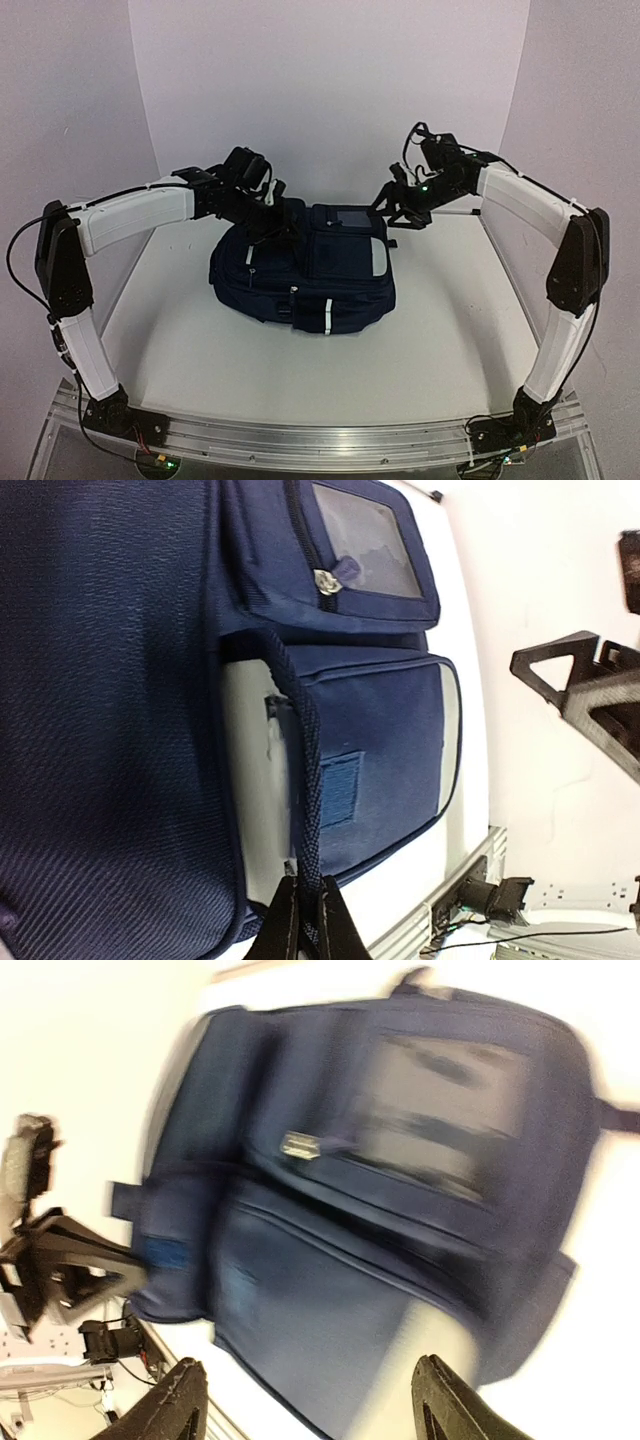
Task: Pack the student bag
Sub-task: Adjust the student bag at the center of the board.
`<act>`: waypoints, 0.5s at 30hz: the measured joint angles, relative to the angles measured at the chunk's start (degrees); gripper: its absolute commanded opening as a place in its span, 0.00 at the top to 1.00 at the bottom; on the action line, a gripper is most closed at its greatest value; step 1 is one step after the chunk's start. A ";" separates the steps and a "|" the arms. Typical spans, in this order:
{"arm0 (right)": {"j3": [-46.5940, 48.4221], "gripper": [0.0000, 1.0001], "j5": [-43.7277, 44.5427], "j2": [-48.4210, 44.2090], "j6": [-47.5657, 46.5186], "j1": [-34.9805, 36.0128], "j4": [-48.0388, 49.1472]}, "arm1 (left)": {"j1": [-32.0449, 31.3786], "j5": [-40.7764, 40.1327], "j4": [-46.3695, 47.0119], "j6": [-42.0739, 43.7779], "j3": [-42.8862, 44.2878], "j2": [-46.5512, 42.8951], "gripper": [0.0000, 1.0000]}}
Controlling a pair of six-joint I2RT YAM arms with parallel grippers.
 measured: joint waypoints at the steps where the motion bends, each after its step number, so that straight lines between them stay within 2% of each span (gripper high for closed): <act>1: -0.66 0.29 0.07 -0.34 -0.87 -1.06 -1.01 | 0.00 0.61 0.11 0.30 0.36 0.36 1.00; 6: -6.39 0.31 -0.17 -0.66 -5.60 -5.37 -5.30 | -0.23 3.32 -0.02 2.53 2.65 2.35 1.00; 15: -11.39 0.35 -8.46 -0.63 -7.71 -4.86 -8.24 | -1.60 4.84 -1.92 5.15 7.23 6.45 1.00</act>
